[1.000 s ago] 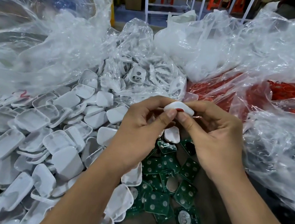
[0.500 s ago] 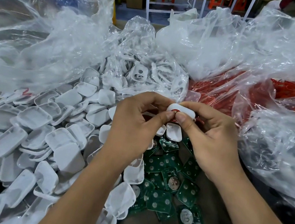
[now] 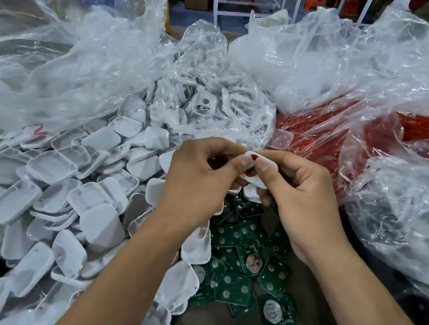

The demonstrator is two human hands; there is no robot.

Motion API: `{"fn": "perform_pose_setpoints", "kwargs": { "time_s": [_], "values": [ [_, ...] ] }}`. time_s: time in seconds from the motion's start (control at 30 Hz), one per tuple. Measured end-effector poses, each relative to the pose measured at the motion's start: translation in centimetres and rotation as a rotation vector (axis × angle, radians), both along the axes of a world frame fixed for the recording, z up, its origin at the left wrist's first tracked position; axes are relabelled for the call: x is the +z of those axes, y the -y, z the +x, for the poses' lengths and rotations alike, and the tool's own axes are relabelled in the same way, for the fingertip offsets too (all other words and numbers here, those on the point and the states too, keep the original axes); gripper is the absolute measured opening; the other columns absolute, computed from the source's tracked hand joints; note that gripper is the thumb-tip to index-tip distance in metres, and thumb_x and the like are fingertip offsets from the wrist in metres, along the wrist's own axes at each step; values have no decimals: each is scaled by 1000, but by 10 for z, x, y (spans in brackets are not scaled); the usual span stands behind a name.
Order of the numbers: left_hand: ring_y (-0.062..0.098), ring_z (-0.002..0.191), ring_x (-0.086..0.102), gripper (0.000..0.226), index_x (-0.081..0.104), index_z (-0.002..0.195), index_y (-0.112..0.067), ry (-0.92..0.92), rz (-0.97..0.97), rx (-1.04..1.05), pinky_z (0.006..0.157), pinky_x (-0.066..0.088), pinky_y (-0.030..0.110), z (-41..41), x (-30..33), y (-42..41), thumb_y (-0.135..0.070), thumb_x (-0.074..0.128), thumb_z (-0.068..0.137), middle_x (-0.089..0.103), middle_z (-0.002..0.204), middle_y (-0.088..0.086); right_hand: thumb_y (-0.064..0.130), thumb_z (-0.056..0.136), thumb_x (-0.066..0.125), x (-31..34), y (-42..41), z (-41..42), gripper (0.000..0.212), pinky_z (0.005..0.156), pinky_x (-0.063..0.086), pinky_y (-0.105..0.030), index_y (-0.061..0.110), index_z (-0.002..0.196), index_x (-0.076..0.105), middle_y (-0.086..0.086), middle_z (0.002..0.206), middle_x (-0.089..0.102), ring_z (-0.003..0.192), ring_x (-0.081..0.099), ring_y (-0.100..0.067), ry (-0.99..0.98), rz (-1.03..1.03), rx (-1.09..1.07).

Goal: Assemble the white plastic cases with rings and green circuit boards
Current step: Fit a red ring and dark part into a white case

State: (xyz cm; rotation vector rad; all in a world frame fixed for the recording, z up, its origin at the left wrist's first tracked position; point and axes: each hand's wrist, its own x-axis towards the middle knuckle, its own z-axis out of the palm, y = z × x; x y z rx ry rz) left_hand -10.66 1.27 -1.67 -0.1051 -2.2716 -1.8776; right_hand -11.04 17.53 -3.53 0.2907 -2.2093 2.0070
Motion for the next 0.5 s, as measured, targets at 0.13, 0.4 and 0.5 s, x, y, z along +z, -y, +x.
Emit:
{"fn": "perform_pose_setpoints", "kwargs": {
  "time_s": [0.13, 0.4, 0.5],
  "values": [
    [10, 63, 67, 12, 81, 90, -17, 55, 139, 0, 61, 53, 21, 0, -1, 1, -12, 71, 96, 78, 79, 3, 14, 101, 66, 3, 0, -2, 17, 57, 54, -26, 17, 105, 82, -14, 93, 78, 67, 65, -21, 134, -192, 102],
    [11, 64, 69, 10, 79, 98, -8, 30, 279, -16, 59, 52, 18, 4, 2, -10, -10, 80, 88, 78, 77, 6, 24, 91, 72, 16, -15, -4, 18, 59, 60, -27, 10, 98, 81, -15, 89, 78, 68, 73, -27, 78, -220, 14],
    [13, 62, 68, 13, 79, 97, -5, 18, 336, 58, 57, 50, 18, 1, 4, -4, -8, 82, 85, 76, 77, 9, 27, 102, 60, 24, -34, -8, 28, 59, 59, -27, 5, 97, 75, -16, 85, 76, 67, 70, -24, 47, -274, -87]
  ]
}}
